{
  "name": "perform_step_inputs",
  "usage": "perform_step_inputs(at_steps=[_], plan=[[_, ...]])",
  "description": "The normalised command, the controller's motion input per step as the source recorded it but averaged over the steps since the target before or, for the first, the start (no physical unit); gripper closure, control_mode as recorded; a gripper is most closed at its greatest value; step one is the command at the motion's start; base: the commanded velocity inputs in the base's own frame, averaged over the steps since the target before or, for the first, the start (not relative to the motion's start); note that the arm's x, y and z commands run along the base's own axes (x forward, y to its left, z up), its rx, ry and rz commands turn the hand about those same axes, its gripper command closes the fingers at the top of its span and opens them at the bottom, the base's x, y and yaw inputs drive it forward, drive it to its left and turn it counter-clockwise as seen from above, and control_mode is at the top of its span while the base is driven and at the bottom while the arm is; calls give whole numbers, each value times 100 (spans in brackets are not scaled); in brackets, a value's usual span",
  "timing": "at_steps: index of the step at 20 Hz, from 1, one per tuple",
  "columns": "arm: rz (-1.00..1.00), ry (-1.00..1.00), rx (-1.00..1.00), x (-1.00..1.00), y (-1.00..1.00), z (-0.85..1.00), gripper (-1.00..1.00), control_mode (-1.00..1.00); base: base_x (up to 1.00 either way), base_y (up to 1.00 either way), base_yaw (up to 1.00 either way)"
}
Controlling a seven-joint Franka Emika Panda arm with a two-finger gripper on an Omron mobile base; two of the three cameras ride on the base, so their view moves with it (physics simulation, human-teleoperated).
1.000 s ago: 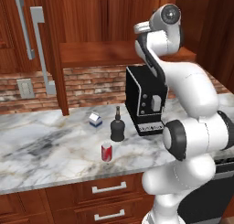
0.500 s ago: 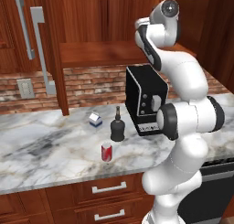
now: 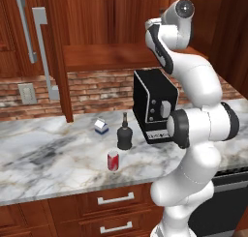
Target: Sort all alcoholic drinks to one cabinet, and non-alcoholic drinks to the other.
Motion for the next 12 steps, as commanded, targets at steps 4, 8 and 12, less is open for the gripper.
perform_step_inputs(at_steps=[4, 8, 12], plan=[[0, 0, 0, 0, 0, -10, -100, -100, 0, 0, 0], [0, -2, 0, -18, 0, 0, -100, -100, 0, 0, 0], [-1, 0, 0, -6, -2, -2, -100, -100, 0, 0, 0]])
